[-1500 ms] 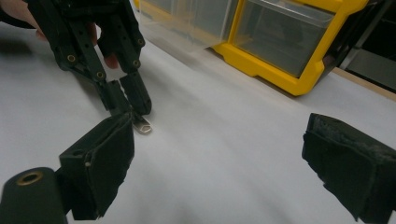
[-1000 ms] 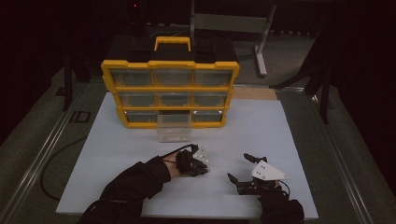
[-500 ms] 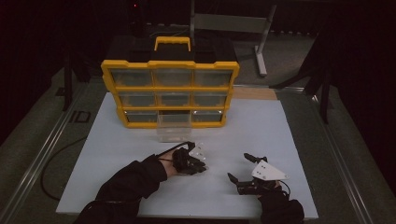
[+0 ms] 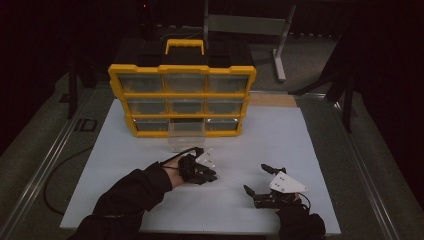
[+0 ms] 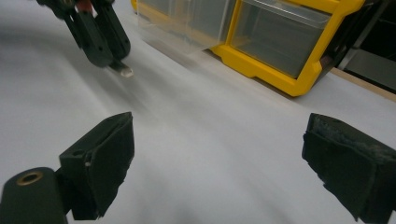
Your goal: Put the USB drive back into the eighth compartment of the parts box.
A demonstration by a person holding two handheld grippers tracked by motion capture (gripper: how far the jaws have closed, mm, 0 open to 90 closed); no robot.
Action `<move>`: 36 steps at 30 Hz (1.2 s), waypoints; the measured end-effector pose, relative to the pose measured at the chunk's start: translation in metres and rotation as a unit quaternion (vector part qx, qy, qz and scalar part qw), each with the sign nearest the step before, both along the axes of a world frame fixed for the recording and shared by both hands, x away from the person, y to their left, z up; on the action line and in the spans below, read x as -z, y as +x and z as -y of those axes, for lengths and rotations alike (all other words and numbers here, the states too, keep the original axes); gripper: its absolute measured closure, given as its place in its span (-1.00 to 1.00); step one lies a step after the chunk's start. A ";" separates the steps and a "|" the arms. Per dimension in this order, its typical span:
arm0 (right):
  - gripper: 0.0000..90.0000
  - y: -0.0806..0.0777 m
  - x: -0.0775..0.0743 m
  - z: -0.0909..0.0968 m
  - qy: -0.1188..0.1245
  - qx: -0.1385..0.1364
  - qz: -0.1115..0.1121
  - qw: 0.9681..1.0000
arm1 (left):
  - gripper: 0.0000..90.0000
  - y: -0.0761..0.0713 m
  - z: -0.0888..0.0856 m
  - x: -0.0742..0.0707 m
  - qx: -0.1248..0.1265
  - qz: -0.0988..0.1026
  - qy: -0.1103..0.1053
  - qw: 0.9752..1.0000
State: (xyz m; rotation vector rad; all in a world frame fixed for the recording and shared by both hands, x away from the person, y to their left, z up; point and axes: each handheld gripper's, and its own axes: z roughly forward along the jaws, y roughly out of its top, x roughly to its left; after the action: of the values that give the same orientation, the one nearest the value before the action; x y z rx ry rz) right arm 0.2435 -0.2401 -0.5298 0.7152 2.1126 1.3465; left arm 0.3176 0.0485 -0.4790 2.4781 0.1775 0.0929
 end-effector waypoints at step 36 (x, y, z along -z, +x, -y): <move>-0.79 -0.001 -0.001 0.000 0.000 0.002 0.002 1.000 | 0.77 0.018 -0.043 -0.058 -0.039 0.019 -0.016 0.999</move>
State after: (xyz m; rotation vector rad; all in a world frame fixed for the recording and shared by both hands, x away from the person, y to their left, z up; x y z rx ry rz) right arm 0.2429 -0.2397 -0.5288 0.7158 2.1072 1.3436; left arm 0.3356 0.0911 -0.4212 2.4347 0.2570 0.1697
